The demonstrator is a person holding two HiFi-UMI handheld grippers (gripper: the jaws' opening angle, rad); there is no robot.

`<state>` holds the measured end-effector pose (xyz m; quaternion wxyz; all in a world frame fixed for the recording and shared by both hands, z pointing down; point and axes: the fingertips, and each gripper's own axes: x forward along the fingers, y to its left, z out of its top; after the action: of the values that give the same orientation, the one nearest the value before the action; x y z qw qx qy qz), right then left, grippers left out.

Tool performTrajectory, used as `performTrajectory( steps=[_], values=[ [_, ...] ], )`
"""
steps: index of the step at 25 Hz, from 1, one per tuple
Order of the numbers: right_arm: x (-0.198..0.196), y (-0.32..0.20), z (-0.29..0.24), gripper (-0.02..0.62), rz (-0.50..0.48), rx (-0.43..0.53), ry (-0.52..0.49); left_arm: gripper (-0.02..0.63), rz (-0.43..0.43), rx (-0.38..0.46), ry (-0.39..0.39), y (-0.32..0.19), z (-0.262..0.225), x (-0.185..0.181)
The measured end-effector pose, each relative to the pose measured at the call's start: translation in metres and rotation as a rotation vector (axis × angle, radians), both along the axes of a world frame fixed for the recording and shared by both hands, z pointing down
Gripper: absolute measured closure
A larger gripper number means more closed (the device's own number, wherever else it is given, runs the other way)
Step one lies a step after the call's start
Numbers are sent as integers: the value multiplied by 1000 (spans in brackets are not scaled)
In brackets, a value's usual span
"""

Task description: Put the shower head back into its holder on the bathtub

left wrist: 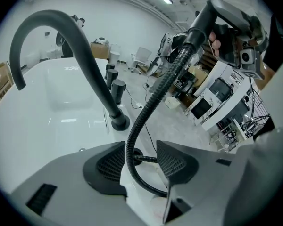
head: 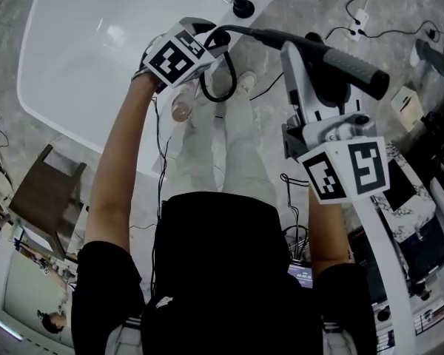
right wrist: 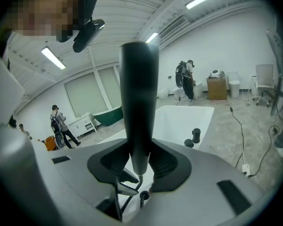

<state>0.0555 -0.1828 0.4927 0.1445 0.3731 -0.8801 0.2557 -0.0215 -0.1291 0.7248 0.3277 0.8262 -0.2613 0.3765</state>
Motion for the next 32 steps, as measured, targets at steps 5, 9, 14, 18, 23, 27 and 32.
performTrajectory(
  steps=[5,9,14,18,23,27,32],
  values=[
    [1,4,-2,453,8,-12,-10,403,-5,-28,-26,4,13,-1],
    [2,5,-3,453,19,-23,-17,403,-4,-34,-38,5,18,-1],
    [2,6,-6,453,24,-30,-34,442,-30,-34,-62,-1,23,-6],
    [1,7,-9,453,30,-30,-43,449,-41,-37,-75,-2,26,-10],
    [5,6,1,453,44,-35,-37,525,-50,-19,-104,-5,34,-14],
    [5,8,-7,453,47,-36,-42,528,-47,-14,-115,-2,26,-18],
    [7,5,-6,453,55,-38,-51,529,-41,-15,-118,-3,24,-19]
  ],
)
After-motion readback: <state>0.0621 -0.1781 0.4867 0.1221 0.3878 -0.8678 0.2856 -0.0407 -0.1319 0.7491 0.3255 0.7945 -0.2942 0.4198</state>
